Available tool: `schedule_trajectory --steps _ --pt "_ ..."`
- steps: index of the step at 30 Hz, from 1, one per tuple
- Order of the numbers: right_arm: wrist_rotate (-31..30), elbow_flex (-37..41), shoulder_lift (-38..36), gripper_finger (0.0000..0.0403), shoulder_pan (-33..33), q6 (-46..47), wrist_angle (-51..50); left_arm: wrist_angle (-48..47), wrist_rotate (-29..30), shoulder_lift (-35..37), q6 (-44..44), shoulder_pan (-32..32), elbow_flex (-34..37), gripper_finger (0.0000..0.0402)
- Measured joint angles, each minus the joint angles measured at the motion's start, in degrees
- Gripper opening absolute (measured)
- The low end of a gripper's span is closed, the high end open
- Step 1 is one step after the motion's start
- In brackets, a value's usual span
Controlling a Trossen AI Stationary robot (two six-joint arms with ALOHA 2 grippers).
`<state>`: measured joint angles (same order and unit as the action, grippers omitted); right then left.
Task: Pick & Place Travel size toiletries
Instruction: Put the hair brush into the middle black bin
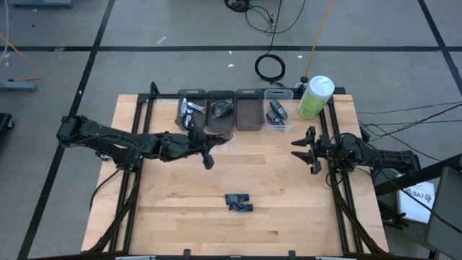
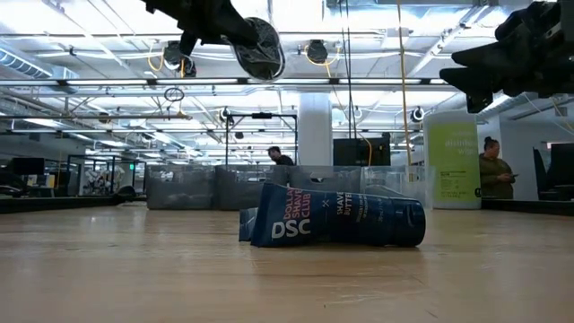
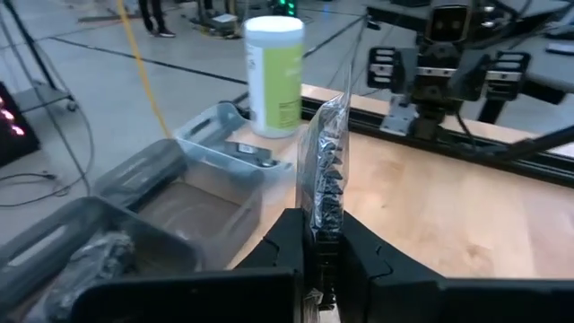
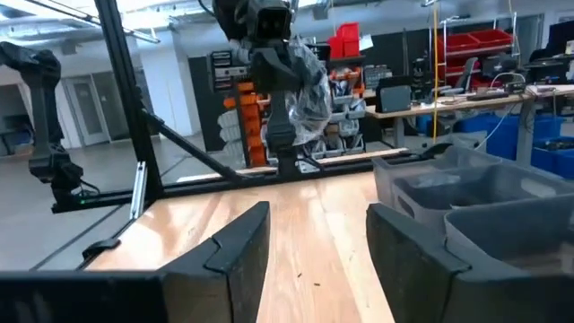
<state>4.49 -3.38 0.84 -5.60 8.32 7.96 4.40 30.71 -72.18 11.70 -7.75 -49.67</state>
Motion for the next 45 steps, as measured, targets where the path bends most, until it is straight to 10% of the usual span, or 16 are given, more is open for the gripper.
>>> schedule_trajectory --steps 32,45 --pt "0.1 0.0 0.0 0.0174 0.0 0.0 0.4 4.9 6.8 -7.0 9.4 19.7 0.0 0.0011" --pt "0.1 0.0 0.0 0.0172 0.0 0.0 0.4 8.2 6.7 -17.7 13.0 26.0 0.0 0.0080"
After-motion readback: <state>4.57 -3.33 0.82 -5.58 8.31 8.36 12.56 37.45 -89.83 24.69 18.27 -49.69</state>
